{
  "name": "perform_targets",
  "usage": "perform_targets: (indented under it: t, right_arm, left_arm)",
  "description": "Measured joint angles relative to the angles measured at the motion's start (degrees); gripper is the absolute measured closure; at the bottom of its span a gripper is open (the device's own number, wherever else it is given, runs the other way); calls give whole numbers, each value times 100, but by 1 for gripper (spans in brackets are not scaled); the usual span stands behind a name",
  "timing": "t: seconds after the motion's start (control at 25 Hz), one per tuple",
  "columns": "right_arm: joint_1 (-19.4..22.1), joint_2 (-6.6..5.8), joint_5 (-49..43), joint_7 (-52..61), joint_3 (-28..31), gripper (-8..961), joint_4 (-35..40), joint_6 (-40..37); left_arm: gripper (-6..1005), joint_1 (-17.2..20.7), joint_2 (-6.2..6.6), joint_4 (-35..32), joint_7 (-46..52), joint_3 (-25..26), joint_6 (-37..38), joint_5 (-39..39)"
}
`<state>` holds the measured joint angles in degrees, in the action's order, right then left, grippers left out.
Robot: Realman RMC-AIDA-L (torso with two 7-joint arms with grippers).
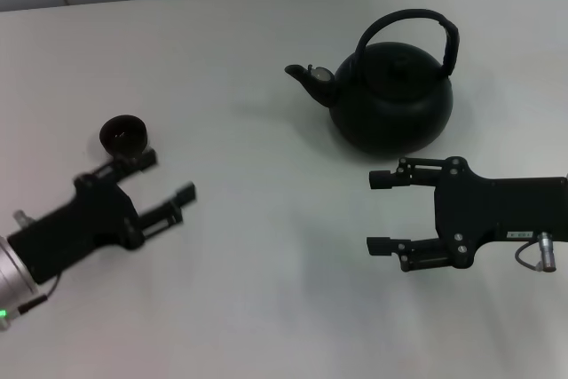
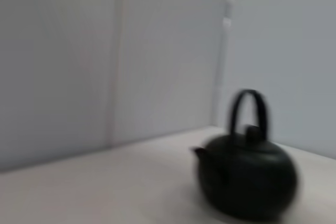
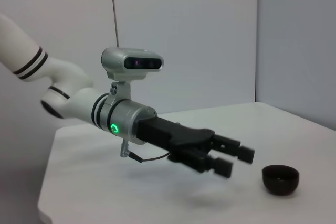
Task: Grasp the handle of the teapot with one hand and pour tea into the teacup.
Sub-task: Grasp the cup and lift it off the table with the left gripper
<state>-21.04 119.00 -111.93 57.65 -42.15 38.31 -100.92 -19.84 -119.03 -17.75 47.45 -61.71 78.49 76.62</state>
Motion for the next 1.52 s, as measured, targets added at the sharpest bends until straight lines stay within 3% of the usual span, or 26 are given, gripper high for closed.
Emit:
perform_targets:
  t: [0.2,0.36,0.76,1.52]
  right_arm:
    - [-13,0,8,0,19,168,2,97]
    - [-21,0,8,0,22,168,2,199]
    - [-90,0,8,0,23,167,1,376]
    - [-57,9,14,23,32,167,52,389]
  left_arm:
    - [216,-114,-17,816,-1037,1,-254,-1336]
    - [216,-97,-17,1151,-1725,1,-274,-1904]
    - [217,-110,-9,1218,-1871,1,-828,-2017]
    - [217,-490,1,1178,-1827,-10,-1403,-2029]
